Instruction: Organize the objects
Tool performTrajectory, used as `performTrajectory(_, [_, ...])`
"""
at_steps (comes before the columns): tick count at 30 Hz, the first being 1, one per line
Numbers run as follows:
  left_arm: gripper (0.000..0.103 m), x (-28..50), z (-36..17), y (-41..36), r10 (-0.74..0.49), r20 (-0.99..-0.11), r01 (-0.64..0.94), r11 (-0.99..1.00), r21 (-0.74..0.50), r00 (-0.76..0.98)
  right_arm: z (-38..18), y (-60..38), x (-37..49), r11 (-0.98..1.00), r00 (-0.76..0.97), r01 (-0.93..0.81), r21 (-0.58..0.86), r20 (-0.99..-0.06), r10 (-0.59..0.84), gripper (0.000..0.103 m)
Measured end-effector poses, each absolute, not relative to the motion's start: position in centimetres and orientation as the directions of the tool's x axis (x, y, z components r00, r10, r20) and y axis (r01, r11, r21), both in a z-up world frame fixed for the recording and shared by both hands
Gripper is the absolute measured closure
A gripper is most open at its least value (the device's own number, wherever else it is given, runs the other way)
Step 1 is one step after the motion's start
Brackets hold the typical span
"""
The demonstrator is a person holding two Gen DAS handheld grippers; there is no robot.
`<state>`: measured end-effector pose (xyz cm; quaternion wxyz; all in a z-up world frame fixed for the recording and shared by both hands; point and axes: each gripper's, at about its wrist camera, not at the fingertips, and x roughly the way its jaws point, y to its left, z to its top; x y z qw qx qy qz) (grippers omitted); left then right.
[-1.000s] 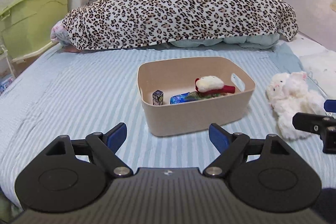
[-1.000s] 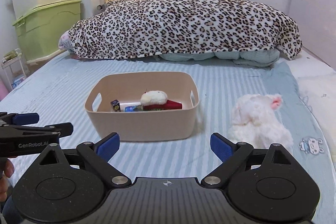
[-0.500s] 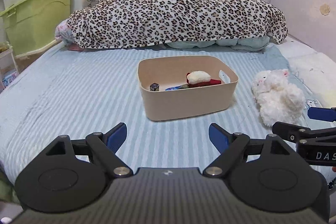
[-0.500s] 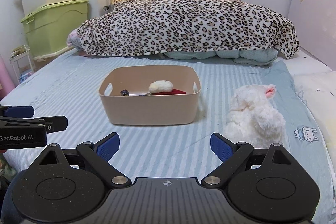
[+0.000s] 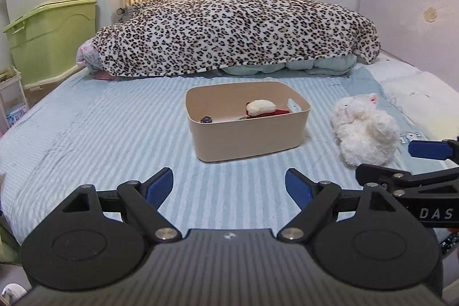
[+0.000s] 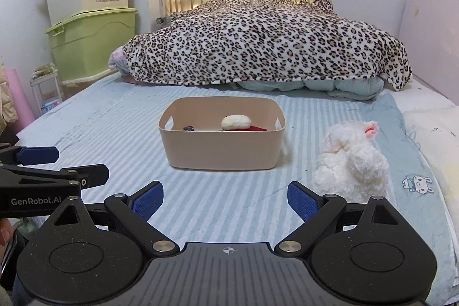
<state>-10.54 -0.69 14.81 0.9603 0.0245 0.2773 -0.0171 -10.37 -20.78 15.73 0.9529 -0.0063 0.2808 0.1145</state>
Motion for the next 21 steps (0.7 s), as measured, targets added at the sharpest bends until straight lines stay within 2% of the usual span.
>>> performTrajectory(21, [0.017,-11.2,13.8,-0.8,-0.038,-0.561,0.072,0.997,0.039,0.827,15.9,-20.5,-11.5,0.972,0.809,-0.233,0.039,-0.546,0.216,0.008])
